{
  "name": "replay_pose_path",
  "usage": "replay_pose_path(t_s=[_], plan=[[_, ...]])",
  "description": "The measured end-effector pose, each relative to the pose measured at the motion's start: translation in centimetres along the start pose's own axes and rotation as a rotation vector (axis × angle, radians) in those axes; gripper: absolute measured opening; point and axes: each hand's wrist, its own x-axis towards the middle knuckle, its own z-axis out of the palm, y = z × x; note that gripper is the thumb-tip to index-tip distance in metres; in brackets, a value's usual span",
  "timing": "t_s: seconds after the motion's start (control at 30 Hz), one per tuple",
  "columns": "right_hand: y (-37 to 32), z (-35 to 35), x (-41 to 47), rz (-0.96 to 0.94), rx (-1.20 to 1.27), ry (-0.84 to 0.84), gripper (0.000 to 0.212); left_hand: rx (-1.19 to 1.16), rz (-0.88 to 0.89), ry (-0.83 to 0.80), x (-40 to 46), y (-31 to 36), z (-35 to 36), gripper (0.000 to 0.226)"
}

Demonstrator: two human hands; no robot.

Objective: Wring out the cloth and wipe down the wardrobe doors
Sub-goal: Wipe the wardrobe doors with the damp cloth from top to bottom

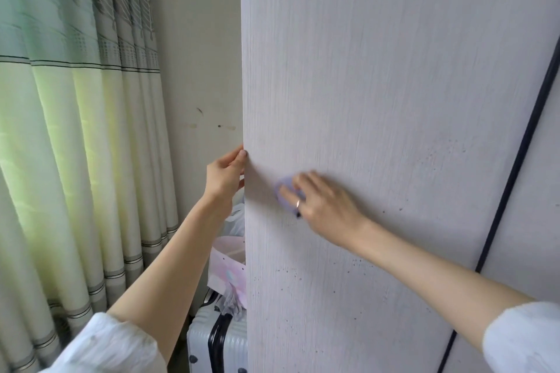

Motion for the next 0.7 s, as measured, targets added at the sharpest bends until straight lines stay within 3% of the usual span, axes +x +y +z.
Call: replay_pose_path(t_s=[0.07,0.13,0.33,0.57,0.7], plan=[[-0.1,-0.4,-2.3,-0.099,-0.022,-0.072,0.049,0.002,0.013,0.032,0.0,-0.3,0.3,0.029],[1.7,-1.3,-1.6,-0.082,-0.033,-0.063,0.039,0.004,0.036,0.071,0.1,-0.7,0.5,0.026],[7.1,-5.1,4.0,0.286,-0.005,0.156,0.044,-0.001,0.015,0.128,-0.1,-1.8,0.9,0.033],[3.1,-2.8,-7.3,0.004,-0.007,-0.048,0.042,-0.003,-0.045,0.086,-0.4,-2.0,0.3,0.033],[7.2,-5.6,-3.9,0.1,-0.051,0.049,0.039,-0.01,-0.042,0.115,-0.5,-2.1,0.6,0.033]])
